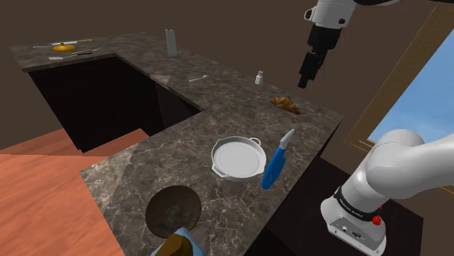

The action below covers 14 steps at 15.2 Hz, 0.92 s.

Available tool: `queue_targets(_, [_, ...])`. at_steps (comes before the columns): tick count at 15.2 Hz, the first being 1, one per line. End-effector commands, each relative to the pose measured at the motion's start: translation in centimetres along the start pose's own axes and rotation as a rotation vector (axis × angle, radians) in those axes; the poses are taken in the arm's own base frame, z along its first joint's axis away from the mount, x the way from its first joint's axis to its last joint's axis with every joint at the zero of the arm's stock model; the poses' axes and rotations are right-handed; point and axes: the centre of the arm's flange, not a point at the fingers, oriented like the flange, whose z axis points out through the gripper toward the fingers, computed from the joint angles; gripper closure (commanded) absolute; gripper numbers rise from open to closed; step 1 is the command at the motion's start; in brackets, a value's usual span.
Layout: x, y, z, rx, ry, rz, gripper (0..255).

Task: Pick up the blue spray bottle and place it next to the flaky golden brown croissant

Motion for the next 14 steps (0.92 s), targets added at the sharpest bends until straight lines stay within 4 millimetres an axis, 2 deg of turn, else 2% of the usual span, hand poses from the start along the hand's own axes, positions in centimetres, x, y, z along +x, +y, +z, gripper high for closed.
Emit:
queue_targets(1, [0.0,0.0,0.0,0.000,0.000,0.000,0])
queue_targets(14, [-2.9,-2.5,16.3,0.198,0.211,-1.095,0])
